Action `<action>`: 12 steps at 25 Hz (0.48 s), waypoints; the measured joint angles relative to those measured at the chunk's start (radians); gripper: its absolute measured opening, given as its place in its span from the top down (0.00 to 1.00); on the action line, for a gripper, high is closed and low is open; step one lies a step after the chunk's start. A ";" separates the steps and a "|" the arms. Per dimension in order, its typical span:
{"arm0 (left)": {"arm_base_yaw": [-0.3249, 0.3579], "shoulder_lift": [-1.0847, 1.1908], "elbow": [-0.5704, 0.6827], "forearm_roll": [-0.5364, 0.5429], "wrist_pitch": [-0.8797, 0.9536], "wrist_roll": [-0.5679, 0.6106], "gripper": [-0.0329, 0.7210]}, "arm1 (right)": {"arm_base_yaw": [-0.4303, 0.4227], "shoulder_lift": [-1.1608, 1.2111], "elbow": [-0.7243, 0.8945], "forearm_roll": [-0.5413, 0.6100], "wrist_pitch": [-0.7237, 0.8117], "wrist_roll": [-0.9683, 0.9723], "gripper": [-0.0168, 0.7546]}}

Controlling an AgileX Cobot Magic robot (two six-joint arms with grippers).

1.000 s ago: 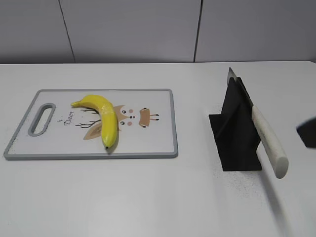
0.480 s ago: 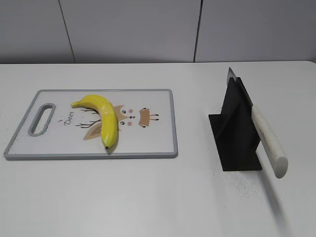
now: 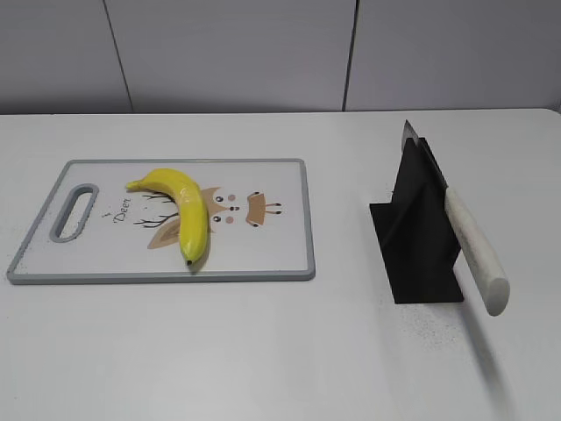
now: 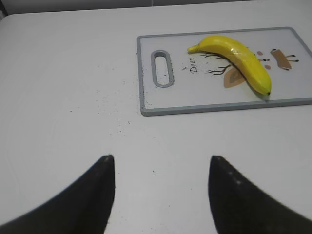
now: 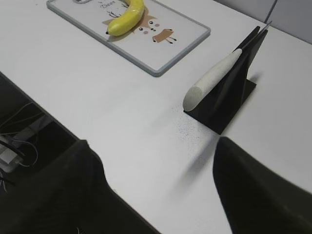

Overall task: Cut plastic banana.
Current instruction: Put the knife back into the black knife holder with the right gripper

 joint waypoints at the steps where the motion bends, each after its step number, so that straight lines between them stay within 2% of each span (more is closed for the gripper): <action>1: 0.000 0.000 0.000 0.000 -0.001 0.000 0.18 | -0.014 -0.003 0.000 0.006 0.000 0.000 0.22; 12: 0.000 0.000 0.000 0.001 -0.001 0.000 0.19 | -0.376 -0.005 0.000 0.053 -0.001 0.000 0.25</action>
